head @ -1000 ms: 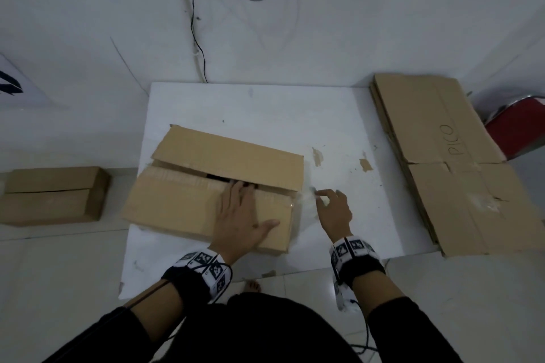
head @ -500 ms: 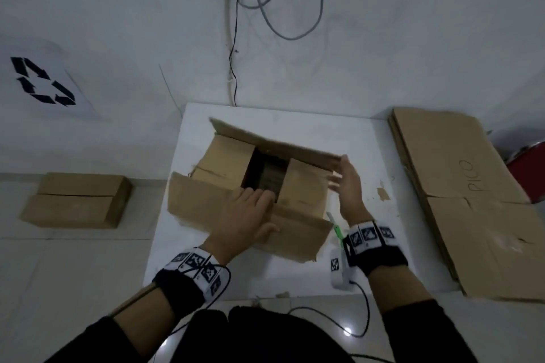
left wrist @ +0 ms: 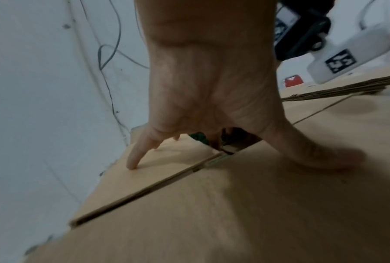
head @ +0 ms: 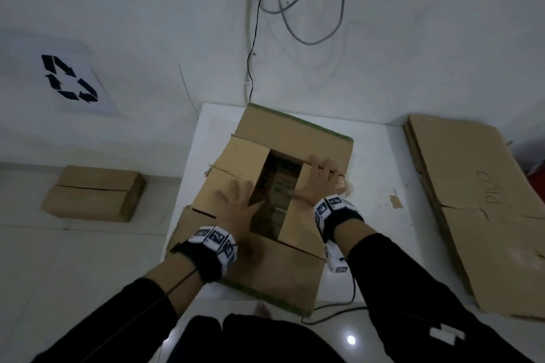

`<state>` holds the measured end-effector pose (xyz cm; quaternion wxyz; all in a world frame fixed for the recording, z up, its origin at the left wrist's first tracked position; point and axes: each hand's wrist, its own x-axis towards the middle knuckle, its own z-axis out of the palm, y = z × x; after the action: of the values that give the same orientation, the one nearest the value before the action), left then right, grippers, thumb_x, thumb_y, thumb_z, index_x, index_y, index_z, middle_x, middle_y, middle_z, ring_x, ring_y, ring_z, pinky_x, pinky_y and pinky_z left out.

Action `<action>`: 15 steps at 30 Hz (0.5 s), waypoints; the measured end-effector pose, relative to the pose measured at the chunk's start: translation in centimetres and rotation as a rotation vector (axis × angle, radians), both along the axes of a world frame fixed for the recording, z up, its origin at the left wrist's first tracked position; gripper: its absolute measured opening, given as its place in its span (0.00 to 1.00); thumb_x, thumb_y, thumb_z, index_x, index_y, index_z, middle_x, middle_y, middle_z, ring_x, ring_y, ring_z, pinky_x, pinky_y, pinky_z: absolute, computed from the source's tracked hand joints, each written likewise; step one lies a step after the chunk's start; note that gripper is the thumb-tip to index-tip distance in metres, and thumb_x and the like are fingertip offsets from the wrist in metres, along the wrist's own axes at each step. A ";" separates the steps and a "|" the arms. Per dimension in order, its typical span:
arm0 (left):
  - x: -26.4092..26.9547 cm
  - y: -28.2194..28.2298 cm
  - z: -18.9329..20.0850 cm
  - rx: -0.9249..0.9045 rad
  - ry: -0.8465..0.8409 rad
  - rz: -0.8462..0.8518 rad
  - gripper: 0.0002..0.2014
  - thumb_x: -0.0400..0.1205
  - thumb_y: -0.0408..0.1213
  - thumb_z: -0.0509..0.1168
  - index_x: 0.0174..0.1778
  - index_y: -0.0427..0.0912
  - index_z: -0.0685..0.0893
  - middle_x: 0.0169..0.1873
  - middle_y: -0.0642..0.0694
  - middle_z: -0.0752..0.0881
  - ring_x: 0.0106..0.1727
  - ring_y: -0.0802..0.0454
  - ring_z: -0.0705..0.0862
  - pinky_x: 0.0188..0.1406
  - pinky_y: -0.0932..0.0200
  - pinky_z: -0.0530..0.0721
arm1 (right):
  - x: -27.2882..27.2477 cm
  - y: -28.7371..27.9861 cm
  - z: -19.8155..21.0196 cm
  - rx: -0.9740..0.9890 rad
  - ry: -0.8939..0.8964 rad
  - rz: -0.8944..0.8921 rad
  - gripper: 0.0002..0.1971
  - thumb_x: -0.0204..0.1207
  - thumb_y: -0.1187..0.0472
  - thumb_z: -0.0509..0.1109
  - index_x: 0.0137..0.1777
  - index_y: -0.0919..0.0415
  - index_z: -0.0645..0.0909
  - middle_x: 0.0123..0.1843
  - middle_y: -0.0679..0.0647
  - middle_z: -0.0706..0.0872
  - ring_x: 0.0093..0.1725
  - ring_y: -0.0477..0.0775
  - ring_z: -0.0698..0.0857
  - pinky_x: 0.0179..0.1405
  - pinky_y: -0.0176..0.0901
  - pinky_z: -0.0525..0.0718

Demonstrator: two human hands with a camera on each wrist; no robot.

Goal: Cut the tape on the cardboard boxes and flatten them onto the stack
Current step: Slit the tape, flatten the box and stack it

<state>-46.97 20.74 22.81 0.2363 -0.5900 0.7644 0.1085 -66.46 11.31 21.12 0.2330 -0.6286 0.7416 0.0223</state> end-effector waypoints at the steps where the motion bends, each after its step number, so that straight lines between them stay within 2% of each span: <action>1: 0.4 -0.5 -0.1 0.027 0.017 0.010 0.58 0.64 0.72 0.70 0.84 0.56 0.46 0.83 0.38 0.33 0.81 0.25 0.36 0.75 0.22 0.52 | -0.3 -0.2 -0.1 0.003 -0.022 -0.006 0.59 0.68 0.33 0.75 0.86 0.41 0.34 0.87 0.55 0.30 0.85 0.67 0.34 0.77 0.81 0.46; 2: 0.9 -0.8 0.1 0.040 0.058 0.031 0.61 0.59 0.74 0.71 0.84 0.55 0.50 0.83 0.39 0.34 0.81 0.26 0.37 0.75 0.23 0.53 | -0.7 0.0 0.2 -0.014 -0.083 -0.023 0.55 0.71 0.35 0.73 0.86 0.41 0.36 0.87 0.53 0.31 0.86 0.64 0.34 0.78 0.78 0.45; 3: 1.5 -0.8 0.4 0.026 0.122 0.059 0.60 0.59 0.75 0.71 0.83 0.55 0.53 0.83 0.40 0.36 0.82 0.28 0.40 0.75 0.27 0.56 | -1.6 0.0 0.3 -0.037 -0.182 -0.037 0.52 0.75 0.39 0.71 0.86 0.43 0.38 0.88 0.51 0.33 0.86 0.62 0.36 0.80 0.74 0.45; 5: 2.7 -0.7 1.2 -0.067 0.294 0.107 0.46 0.69 0.70 0.67 0.80 0.56 0.61 0.83 0.40 0.43 0.82 0.31 0.51 0.74 0.33 0.66 | -3.7 0.8 1.7 -0.134 -0.504 -0.070 0.44 0.80 0.48 0.69 0.88 0.48 0.44 0.89 0.50 0.44 0.87 0.57 0.46 0.85 0.62 0.50; 7: 4.2 -0.7 1.9 -0.209 0.518 0.129 0.28 0.79 0.55 0.65 0.74 0.52 0.72 0.79 0.36 0.57 0.73 0.30 0.68 0.65 0.39 0.76 | -6.0 2.1 4.0 -0.211 -0.748 -0.169 0.38 0.82 0.54 0.67 0.87 0.50 0.51 0.87 0.52 0.58 0.84 0.54 0.61 0.83 0.53 0.61; 8: 5.0 -0.7 2.2 -0.292 0.629 0.144 0.22 0.80 0.45 0.64 0.70 0.48 0.76 0.74 0.35 0.65 0.66 0.31 0.76 0.58 0.42 0.80 | -7.1 3.0 5.3 -0.238 -0.765 -0.222 0.35 0.83 0.58 0.65 0.87 0.51 0.53 0.85 0.53 0.63 0.81 0.55 0.67 0.78 0.46 0.66; 9: 5.8 -0.8 2.6 -0.374 0.709 0.169 0.19 0.80 0.37 0.63 0.68 0.46 0.79 0.69 0.36 0.71 0.58 0.33 0.81 0.52 0.44 0.83 | -8.1 4.0 6.1 -0.265 -0.725 -0.277 0.34 0.85 0.61 0.63 0.87 0.53 0.52 0.83 0.56 0.66 0.79 0.58 0.69 0.72 0.40 0.67; 10: 6.6 -0.9 3.0 -0.456 0.742 0.205 0.18 0.80 0.31 0.62 0.67 0.44 0.79 0.64 0.37 0.75 0.52 0.34 0.83 0.46 0.46 0.83 | -9.2 4.9 6.4 -0.282 -0.630 -0.304 0.36 0.85 0.65 0.63 0.88 0.56 0.48 0.83 0.60 0.66 0.79 0.62 0.70 0.68 0.39 0.67; 12: 8.3 -1.3 4.0 -0.610 0.669 0.293 0.19 0.79 0.27 0.65 0.66 0.41 0.79 0.57 0.37 0.79 0.47 0.34 0.83 0.39 0.45 0.83 | -10.5 6.8 6.8 -0.285 -0.303 -0.270 0.42 0.80 0.70 0.68 0.87 0.59 0.45 0.83 0.68 0.61 0.80 0.69 0.65 0.74 0.48 0.66; 13: 9.2 -1.5 4.3 -0.693 0.591 0.318 0.20 0.75 0.26 0.68 0.64 0.38 0.80 0.55 0.35 0.80 0.49 0.32 0.82 0.39 0.43 0.83 | -10.7 7.5 6.0 -0.287 -0.089 -0.205 0.45 0.77 0.71 0.69 0.87 0.60 0.45 0.84 0.70 0.57 0.82 0.72 0.60 0.79 0.56 0.60; 14: 10.2 -1.6 4.4 -0.758 0.494 0.331 0.21 0.71 0.23 0.70 0.60 0.35 0.82 0.55 0.32 0.80 0.53 0.30 0.80 0.42 0.39 0.81 | -10.3 8.4 5.2 -0.319 0.053 -0.100 0.44 0.75 0.70 0.69 0.87 0.62 0.48 0.84 0.71 0.55 0.83 0.73 0.56 0.82 0.62 0.54; 15: 11.1 -1.6 4.5 -0.818 0.395 0.347 0.21 0.67 0.22 0.71 0.57 0.31 0.83 0.58 0.28 0.79 0.57 0.28 0.78 0.49 0.36 0.78 | -9.5 9.2 4.3 -0.359 0.072 0.025 0.38 0.75 0.68 0.68 0.85 0.64 0.57 0.83 0.70 0.59 0.82 0.73 0.59 0.82 0.66 0.53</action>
<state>-35.88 19.10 27.26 -0.1860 -0.7215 0.6649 -0.0530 -75.92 20.51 25.39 0.0900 -0.6679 0.7339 -0.0849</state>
